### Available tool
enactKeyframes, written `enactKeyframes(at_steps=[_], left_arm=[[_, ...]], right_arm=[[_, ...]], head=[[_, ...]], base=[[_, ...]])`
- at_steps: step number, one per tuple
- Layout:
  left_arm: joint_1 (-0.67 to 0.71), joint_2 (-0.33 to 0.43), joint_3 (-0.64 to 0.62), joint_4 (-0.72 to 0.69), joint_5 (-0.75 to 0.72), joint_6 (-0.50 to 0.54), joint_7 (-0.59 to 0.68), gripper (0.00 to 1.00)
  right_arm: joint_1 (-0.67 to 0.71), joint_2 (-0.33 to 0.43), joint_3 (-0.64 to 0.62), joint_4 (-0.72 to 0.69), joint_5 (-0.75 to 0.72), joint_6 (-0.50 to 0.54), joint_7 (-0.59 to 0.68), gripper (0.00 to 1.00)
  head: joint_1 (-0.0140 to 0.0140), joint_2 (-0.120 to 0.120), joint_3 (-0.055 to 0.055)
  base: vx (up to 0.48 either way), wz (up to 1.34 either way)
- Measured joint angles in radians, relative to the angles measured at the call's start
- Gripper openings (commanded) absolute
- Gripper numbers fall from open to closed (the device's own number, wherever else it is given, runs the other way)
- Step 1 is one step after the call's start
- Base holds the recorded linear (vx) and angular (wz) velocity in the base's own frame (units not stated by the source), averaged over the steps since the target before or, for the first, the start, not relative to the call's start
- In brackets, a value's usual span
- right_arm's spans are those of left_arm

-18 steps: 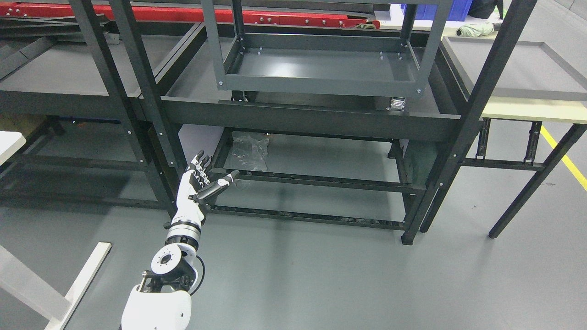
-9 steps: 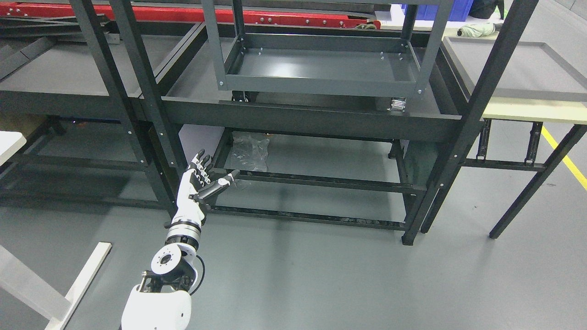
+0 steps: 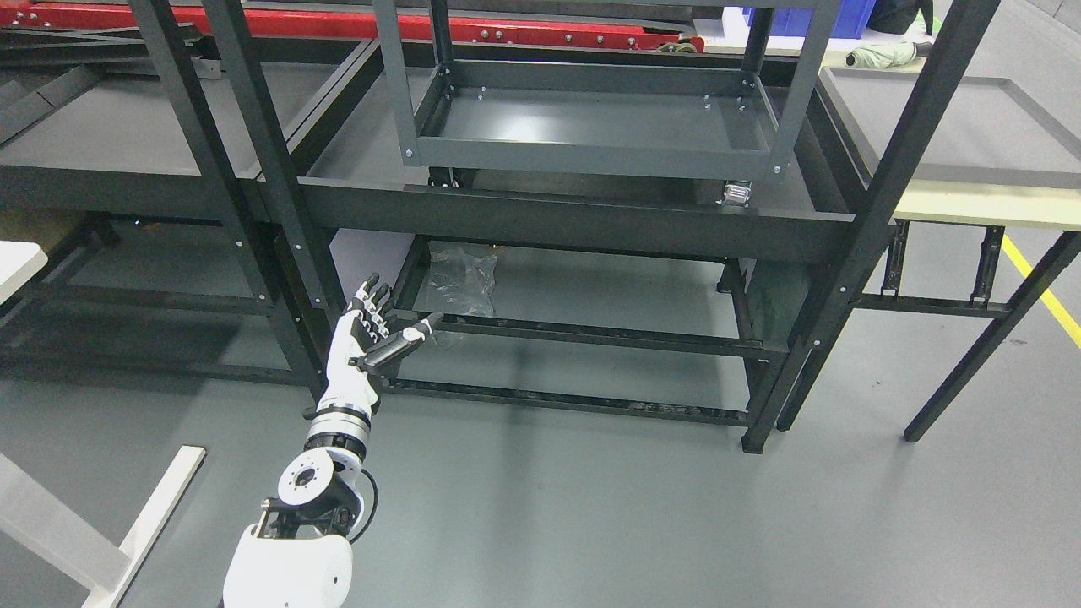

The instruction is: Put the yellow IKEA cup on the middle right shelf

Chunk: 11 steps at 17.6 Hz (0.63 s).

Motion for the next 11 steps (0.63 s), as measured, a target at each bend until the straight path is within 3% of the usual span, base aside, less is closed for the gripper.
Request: enactKeyframes(at_steps=[11], left_arm=[[0.000,0.000,0.000,-0.002,0.000,0.000,-0.009,0.99]], right_arm=[[0.000,0.000,0.000,0.000,0.000,0.003,-0.003,0.99]], head=[[0.0000,0.000,0.000]], base=[[0.088,0.00]])
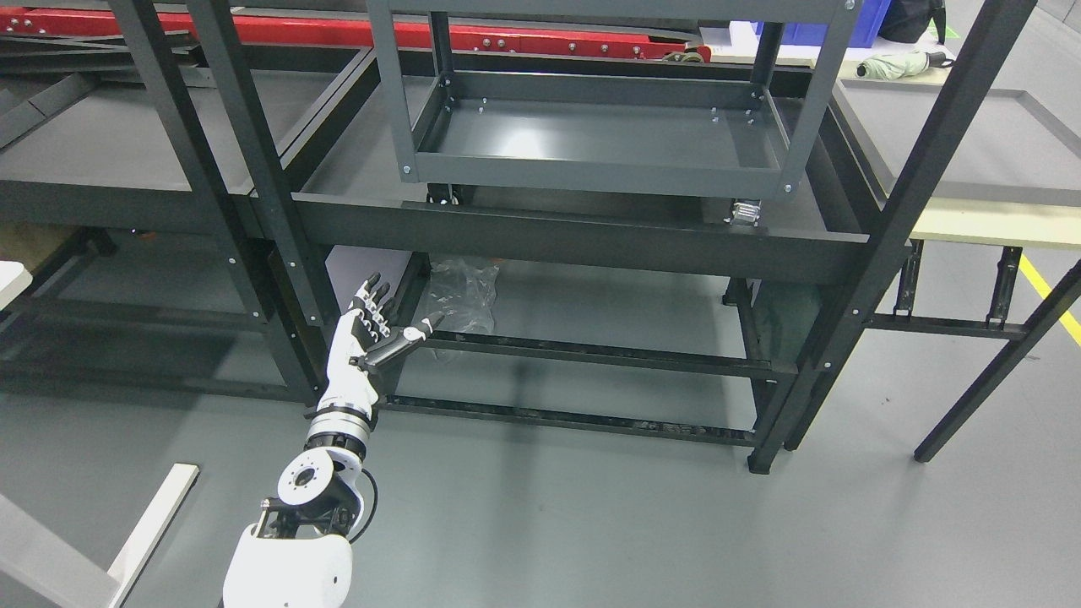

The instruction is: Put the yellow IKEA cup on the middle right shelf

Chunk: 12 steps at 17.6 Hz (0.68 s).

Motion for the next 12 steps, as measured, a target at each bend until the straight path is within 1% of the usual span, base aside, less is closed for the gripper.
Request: enactKeyframes(at_steps=[7,12], left_arm=[[-0.005,0.000,0.000,0.002,0.000,0.000,-0.010,0.99],[-0.007,0.000,0.000,0.004,0.000,-0.002,-0.012,0.99]], right_arm=[[0.000,0.000,0.000,0.000,0.000,0.001,-0.002,0.99],[0.000,0.000,0.000,0.000,0.000,0.001,-0.002,0.99]], head=[[0.0000,0.000,0.000],[0.0000,0.000,0.000]], base=[[0.075,-0.05],[0.012,0.02]])
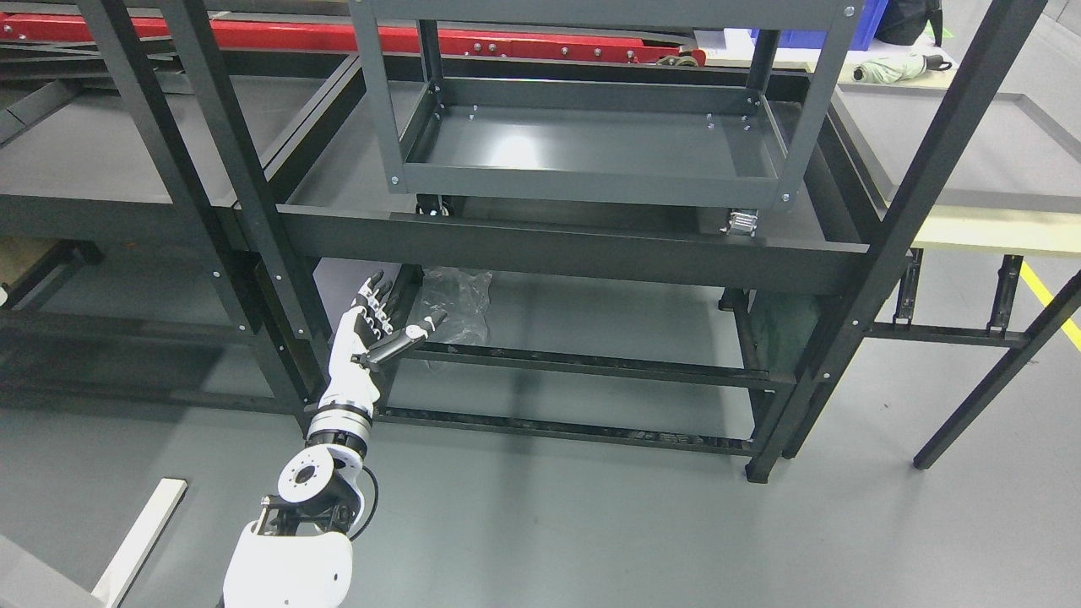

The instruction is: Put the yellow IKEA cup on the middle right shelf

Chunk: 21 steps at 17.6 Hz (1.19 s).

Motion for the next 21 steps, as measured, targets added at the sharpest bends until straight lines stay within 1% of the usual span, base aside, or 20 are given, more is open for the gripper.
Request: enactKeyframes(at_steps=[21], left_arm=[[0.000,0.000,0.000,0.005,0.000,0.003,-0.001,0.99]], right_arm=[[0.000,0.000,0.000,0.000,0.000,0.001,0.001,0.99]], head=[[0.0000,0.000,0.000]], base=[[0.022,0.01]])
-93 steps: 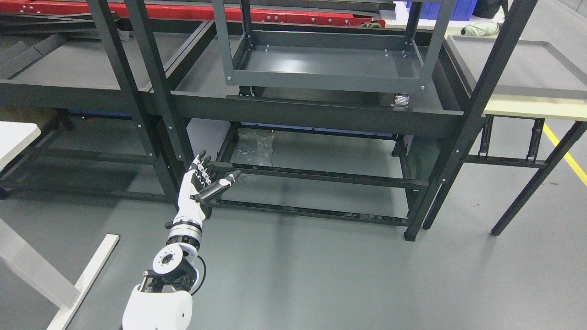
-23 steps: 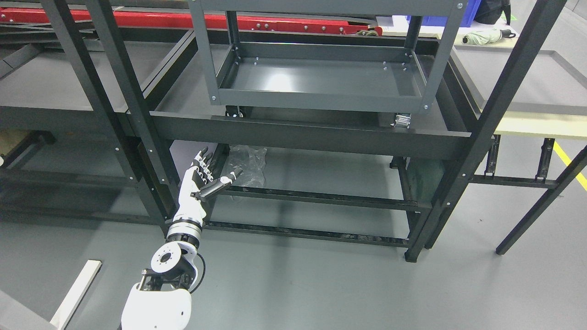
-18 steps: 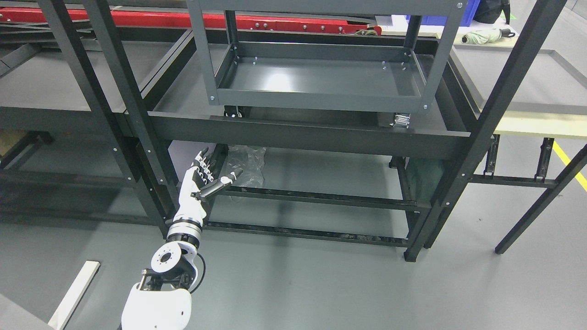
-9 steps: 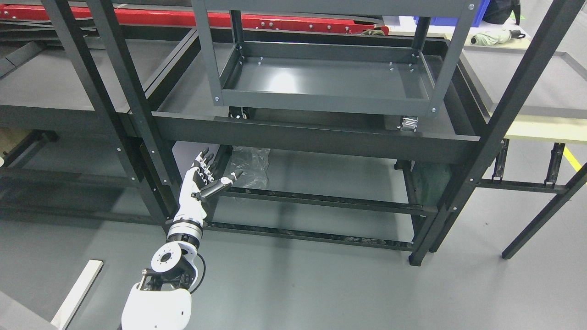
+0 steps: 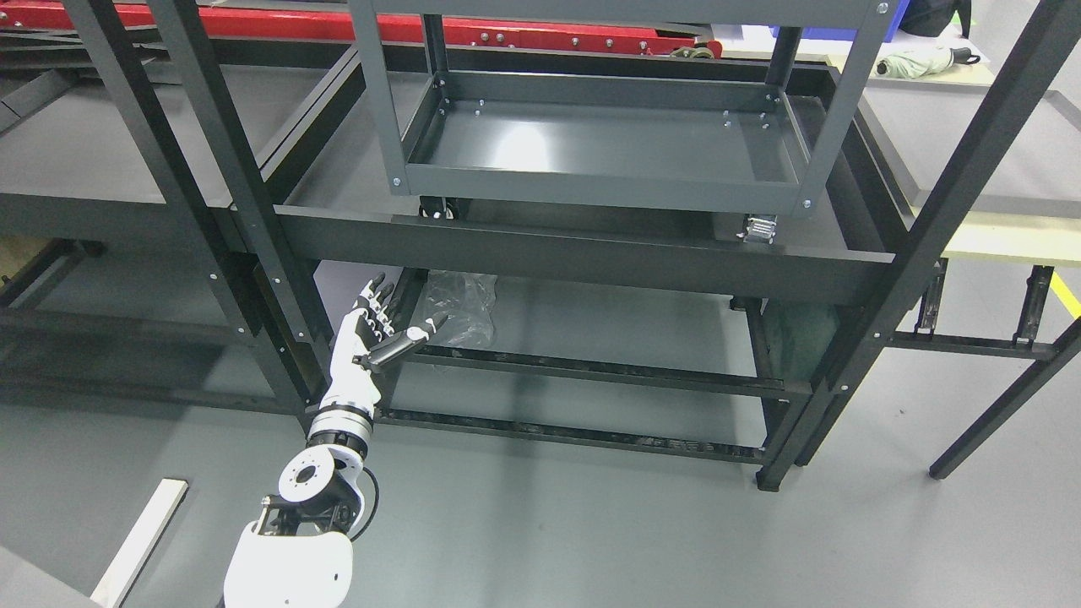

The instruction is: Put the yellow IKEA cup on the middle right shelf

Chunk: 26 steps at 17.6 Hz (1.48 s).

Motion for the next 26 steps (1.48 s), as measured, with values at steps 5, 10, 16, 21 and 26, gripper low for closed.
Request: enactKeyframes(at_steps=[5,10,16,21,26], left_arm=[[0.002,0.000,0.000,0.001,0.000,0.000,0.000,0.99],[0.003,0.000,0.000,0.002,0.001,0.000,0.000,0.99],[0.003,0.000,0.000,0.005,0.001,0.000,-0.003,0.99],[0.002,0.000,-0.012,0.007,0.001,0.000,-0.003,0.99],[0.001,0.000,-0.021,0.008,0.001,0.001,-0.003,0.99]], right_arm=[[0.000,0.000,0.000,0.000,0.000,0.000,0.000,0.99],[0.000,0.000,0.000,0.000,0.000,0.000,0.000,0.99],[0.001,0.000,0.000,0.000,0.000,0.000,0.000,0.99],[0.000,0.000,0.000,0.000,0.000,0.006,0.000,0.99],[0.000,0.000,0.000,0.000,0.000,0.001,0.001,0.99]], head=[[0.0000,0.000,0.000],[0.0000,0.000,0.000],[0.0000,0.000,0.000],[0.0000,0.000,0.000],[0.0000,0.000,0.000]], base=[[0.005,0.00],[0.000,0.00],[0.003,-0.01],[0.056,-0.05],[0.118,0.03]])
